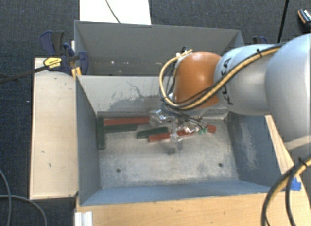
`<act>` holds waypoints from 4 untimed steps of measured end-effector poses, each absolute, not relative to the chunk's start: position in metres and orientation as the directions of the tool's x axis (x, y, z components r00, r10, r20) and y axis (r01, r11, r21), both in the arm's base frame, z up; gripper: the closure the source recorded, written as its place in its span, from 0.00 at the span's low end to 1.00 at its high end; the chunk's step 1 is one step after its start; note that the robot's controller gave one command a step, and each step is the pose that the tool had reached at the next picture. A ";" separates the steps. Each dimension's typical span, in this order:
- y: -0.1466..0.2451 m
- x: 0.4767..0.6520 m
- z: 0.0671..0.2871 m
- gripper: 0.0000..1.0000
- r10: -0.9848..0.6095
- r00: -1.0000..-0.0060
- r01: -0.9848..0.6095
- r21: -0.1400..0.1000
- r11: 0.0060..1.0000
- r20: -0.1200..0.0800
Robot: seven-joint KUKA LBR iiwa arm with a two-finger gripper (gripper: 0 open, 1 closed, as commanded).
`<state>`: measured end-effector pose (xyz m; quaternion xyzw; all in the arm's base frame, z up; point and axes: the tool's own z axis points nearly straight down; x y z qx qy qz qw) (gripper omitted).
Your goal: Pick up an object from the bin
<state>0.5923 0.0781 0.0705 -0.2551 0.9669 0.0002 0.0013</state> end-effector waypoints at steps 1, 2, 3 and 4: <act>0.078 0.592 0.071 1.00 -0.494 -0.869 -0.494 0.000 0.869 -0.002; 0.078 0.593 0.074 1.00 -0.496 -0.869 -0.496 -0.001 0.869 -0.005; 0.079 0.595 0.128 1.00 -0.495 -0.869 -0.495 -0.003 0.869 -0.008; 0.079 0.597 0.142 1.00 -0.495 -0.869 -0.495 -0.002 0.869 -0.007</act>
Offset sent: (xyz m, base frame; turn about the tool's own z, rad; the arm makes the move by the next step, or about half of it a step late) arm 0.0000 0.0000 0.0000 0.0000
